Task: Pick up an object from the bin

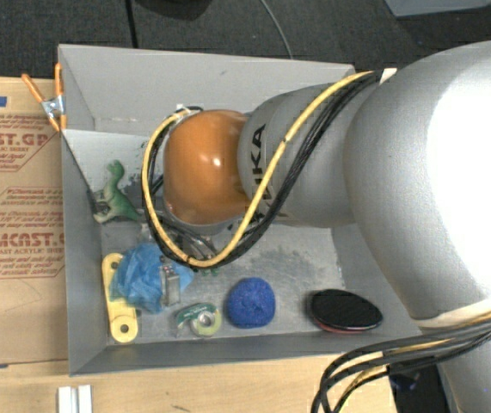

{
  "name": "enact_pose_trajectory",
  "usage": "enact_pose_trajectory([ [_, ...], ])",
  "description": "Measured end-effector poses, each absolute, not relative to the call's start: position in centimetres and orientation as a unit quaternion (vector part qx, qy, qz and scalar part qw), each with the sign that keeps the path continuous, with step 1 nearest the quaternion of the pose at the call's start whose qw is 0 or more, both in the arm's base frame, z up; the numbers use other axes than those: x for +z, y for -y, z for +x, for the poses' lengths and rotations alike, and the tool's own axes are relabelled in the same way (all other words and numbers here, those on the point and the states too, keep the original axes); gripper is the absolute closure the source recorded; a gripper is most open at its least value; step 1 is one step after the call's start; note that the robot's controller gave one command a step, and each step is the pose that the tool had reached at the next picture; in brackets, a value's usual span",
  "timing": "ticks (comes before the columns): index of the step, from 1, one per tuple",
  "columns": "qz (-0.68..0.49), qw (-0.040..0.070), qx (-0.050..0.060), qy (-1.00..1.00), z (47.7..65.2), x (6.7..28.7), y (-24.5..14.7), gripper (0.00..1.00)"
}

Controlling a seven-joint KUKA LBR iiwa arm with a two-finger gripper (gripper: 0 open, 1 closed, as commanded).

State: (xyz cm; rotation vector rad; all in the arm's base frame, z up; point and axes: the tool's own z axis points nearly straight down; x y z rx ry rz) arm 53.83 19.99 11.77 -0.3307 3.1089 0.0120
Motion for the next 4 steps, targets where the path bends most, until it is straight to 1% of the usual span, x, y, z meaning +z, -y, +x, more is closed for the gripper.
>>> enact_pose_trajectory([
  [1,-0.164,0.004,0.003,-0.986,54.9,7.1,-19.5,1.00],
  [2,-0.164,0.004,0.004,-0.986,54.9,7.1,-19.5,1.00],
  [3,-0.160,0.000,0.003,-0.987,54.4,11.4,-19.3,1.00],
  [4,-0.155,0.007,0.004,-0.988,55.0,15.8,-19.4,1.00],
])
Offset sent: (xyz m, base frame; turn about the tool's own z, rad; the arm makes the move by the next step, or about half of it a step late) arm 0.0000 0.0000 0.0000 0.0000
